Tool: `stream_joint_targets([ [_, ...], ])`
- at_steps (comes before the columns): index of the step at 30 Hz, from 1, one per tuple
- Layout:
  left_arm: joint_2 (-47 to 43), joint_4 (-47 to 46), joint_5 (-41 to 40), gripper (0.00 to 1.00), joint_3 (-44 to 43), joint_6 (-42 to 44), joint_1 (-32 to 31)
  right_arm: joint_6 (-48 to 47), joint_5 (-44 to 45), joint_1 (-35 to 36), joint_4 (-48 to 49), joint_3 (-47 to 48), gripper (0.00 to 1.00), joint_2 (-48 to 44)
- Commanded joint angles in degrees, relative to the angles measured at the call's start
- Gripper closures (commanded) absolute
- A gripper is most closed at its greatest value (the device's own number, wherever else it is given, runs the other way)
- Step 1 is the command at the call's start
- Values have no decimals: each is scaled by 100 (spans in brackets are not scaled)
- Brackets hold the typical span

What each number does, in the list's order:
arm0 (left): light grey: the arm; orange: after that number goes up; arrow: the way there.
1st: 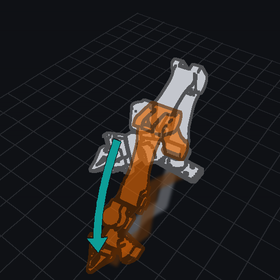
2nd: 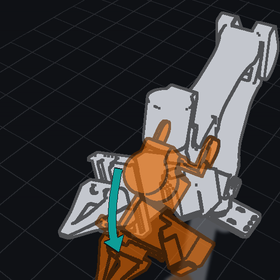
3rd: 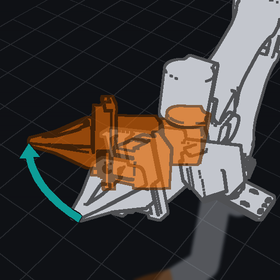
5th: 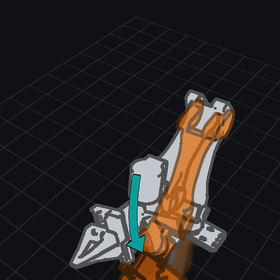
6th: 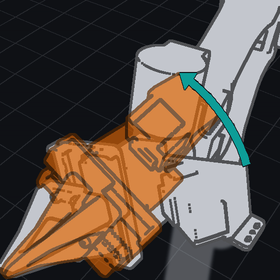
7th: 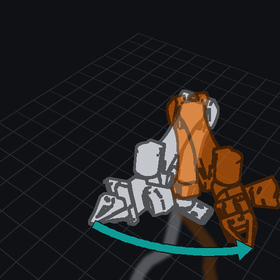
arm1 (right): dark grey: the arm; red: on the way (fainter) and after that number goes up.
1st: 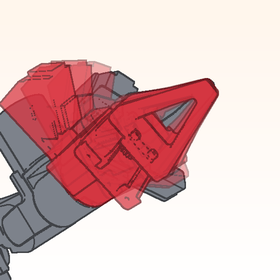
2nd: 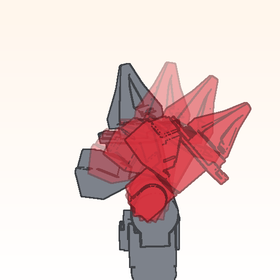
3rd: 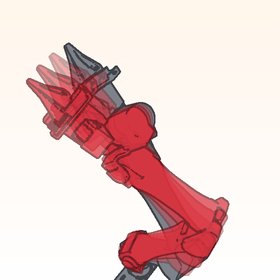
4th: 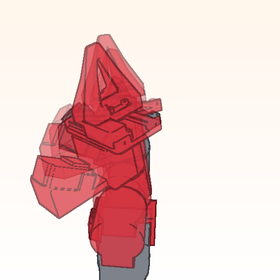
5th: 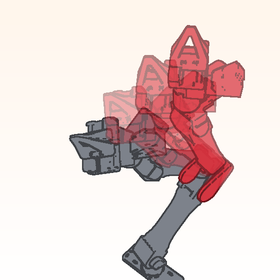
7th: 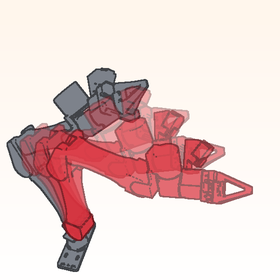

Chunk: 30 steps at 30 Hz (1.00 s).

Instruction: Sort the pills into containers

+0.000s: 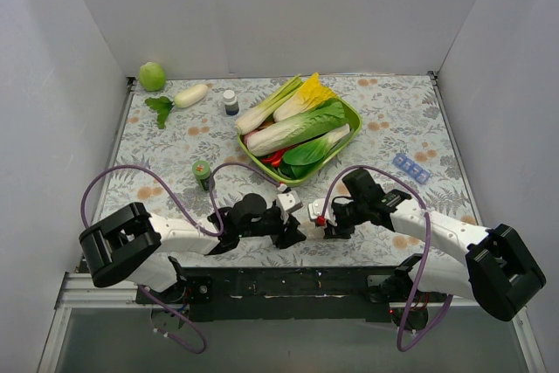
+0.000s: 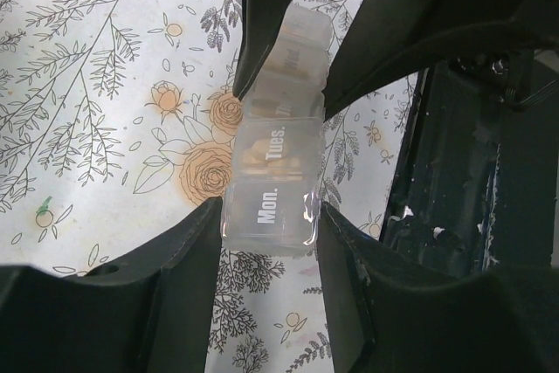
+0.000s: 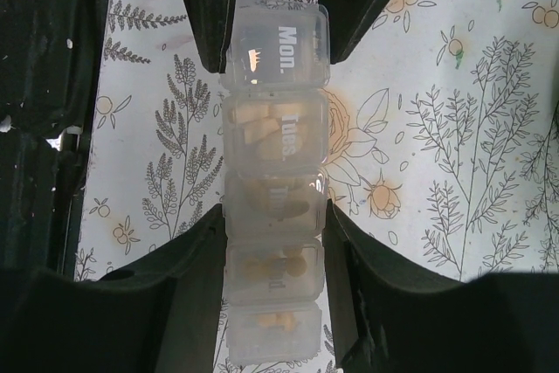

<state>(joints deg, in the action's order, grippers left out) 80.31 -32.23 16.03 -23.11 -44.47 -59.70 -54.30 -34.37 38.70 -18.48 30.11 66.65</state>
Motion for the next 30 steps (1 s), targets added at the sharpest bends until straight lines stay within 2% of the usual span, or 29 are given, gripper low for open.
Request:
stream_joint_targets([
  [1,-24,155,243,99,-220,-413,64,-45,106,15,231,-58,98,-126],
  [5,-77,287,234,96,-246,-221,73,-54,124,24,266,-66,98,-100],
  [10,-86,690,190,84,-299,78,73,-37,141,15,275,-66,99,-82],
  [11,-103,726,146,73,-316,61,73,-45,141,24,275,-66,98,-74],
  [13,-121,779,120,66,-334,-26,116,-45,159,24,292,-84,98,-65],
  [14,-121,814,102,60,-352,-201,143,-45,167,32,292,-84,98,-47],
  [21,-16,832,5,52,-387,-711,275,-72,255,68,336,-119,98,-3],
  [30,213,938,31,51,-457,-1081,450,-98,299,85,363,-137,98,58],
])
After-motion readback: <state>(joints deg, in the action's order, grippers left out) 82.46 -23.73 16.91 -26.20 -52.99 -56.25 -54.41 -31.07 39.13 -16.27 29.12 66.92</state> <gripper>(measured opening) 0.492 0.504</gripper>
